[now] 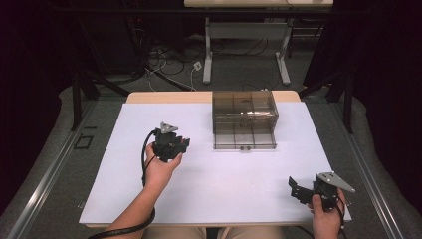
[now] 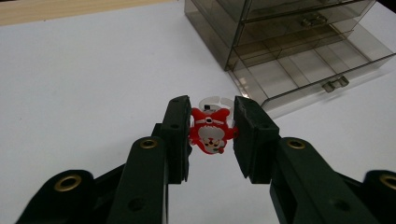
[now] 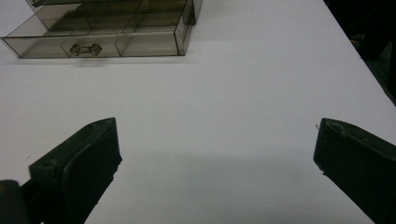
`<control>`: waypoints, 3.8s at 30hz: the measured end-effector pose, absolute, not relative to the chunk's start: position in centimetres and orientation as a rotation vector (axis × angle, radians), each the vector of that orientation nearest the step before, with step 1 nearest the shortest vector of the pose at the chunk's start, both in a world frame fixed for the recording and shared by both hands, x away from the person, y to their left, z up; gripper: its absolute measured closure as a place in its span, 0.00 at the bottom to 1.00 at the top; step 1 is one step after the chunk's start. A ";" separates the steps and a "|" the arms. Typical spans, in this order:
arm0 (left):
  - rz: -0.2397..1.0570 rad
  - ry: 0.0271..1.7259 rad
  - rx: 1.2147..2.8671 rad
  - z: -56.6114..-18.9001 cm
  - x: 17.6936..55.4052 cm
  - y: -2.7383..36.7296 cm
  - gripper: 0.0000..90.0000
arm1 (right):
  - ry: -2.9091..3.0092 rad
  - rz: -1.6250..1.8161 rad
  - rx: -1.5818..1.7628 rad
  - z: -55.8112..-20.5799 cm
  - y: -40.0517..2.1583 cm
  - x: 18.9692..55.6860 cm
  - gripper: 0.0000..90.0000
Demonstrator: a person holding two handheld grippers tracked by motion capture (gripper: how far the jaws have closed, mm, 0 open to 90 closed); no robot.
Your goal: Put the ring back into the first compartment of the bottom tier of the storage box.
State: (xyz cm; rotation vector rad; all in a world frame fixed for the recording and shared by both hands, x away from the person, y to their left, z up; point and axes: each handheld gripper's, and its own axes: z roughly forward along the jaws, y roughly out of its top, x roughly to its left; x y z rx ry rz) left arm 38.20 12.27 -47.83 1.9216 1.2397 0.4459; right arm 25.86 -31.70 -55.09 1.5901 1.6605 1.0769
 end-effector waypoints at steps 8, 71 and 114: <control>0.425 1.225 1.918 -47.2 38.8 11.2 0.74 | 1.656 1.071 1.590 -55.0 -31.7 25.9 0.00; 0.360 1.252 1.891 -45.2 43.6 5.2 0.74 | 1.669 1.080 1.596 -55.1 -32.0 25.9 0.00; 0.321 1.289 1.912 -47.8 44.5 2.2 0.74 | 1.674 1.090 1.596 -55.2 -32.0 26.1 0.01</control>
